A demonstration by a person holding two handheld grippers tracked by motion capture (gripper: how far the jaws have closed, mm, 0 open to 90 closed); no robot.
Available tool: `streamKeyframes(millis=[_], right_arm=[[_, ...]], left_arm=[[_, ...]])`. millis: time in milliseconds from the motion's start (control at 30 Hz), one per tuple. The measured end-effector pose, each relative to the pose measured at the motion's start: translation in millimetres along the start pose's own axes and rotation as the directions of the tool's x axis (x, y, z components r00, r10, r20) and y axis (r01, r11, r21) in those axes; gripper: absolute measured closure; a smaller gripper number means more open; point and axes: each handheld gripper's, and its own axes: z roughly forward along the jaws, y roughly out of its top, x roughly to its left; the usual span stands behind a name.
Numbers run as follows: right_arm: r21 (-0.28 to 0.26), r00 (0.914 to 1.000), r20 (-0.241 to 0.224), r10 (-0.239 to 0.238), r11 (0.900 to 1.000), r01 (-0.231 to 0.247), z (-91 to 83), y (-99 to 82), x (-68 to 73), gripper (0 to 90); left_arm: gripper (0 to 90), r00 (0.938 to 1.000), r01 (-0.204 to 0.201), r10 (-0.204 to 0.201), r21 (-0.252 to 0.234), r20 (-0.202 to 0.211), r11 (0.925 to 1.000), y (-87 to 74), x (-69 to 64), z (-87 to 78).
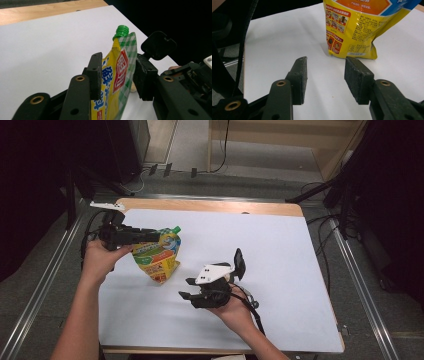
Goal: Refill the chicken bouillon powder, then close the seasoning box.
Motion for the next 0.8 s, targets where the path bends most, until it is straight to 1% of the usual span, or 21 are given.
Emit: streamKeyframes(millis=[67,133,200,267,300,333,367,433,467,533,600,667,733,800], right_arm=[[0.005,1.0,0.001,-0.002,1.0,0.002,-0.4,0.5,0.0,54.6],[0.006,1.0,0.004,-0.005,1.0,0.005,-1.0,1.2,0.1,54.7],[0.001,1.0,0.006,-0.003,1.0,0.003,-2.3,2.0,-0.1,55.4],[0.003,1.0,0.006,-0.001,1.0,0.001,-3.6,2.6,-0.8,55.7],[0.002,1.0,0.008,0.0,1.0,0.0,-4.2,2.8,-1.3,55.8],[0.004,1.0,0.008,0.003,1.0,-0.003,-5.0,2.9,-1.7,55.8],[0.005,1.0,0.007,0.005,1.0,-0.005,-5.5,2.9,-2.4,55.9],[0.007,0.9999,0.002,0.014,0.9999,-0.014,-6.4,3.2,-3.7,56.0],[0.009,0.9998,-0.001,0.018,0.9998,-0.018,-7.0,3.8,-4.8,56.0],[0.014,0.9998,-0.005,0.019,0.9997,-0.019,-7.8,4.5,-5.9,56.0],[0.024,0.9996,-0.012,0.026,0.9994,-0.026,-8.6,4.5,-6.7,56.6],[0.03,0.9993,-0.016,0.035,0.999,-0.034,-9.4,4.1,-7.4,57.2],[0.033,0.9992,-0.016,0.036,0.9988,-0.036,-10.2,4.1,-8.4,57.6],[0.038,0.999,-0.013,0.042,0.9984,-0.042,-12.4,5.0,-9.5,57.7]], left_arm=[[61.8,0.9998,0.016,-0.016,-0.002,-0.012,0.9999,1.7,-2.2,-2.5],[61.5,0.9999,0.005,-0.005,-0.006,-0.014,1.0,2.7,-4.2,-5.2],[59.4,0.9996,-0.002,0.002,-0.015,-0.026,0.9999,4.1,-6.2,-8.7],[55.9,0.9996,0.013,-0.013,-0.03,-0.025,0.9995,6.0,-6.7,-13.0],[54.1,0.9994,0.03,-0.031,-0.032,-0.016,0.999,6.9,-6.4,-14.7],[52.5,0.999,0.044,-0.044,-0.025,-0.009,0.9987,7.8,-5.4,-16.1],[51.6,0.9983,0.057,-0.057,-0.019,-0.013,0.9982,8.4,-5.2,-17.0],[50.7,0.9979,0.06,-0.06,-0.004,-0.026,0.9982,9.8,-3.9,-18.7],[50.3,0.9978,0.059,-0.06,-0.005,-0.031,0.9982,10.2,-3.8,-19.3],[49.5,0.9977,0.055,-0.056,-0.02,-0.039,0.9983,11.3,-3.2,-22.9],[48.3,0.9969,0.053,-0.055,-0.036,-0.057,0.9979,12.0,-1.8,-27.7],[46.7,0.9955,0.055,-0.058,-0.04,-0.075,0.9977,11.6,0.5,-30.6],[46.4,0.9945,0.059,-0.062,-0.039,-0.084,0.9975,10.2,4.4,-32.4],[46.8,0.9925,0.064,-0.067,-0.034,-0.102,0.9974,8.7,8.6,-32.9]])
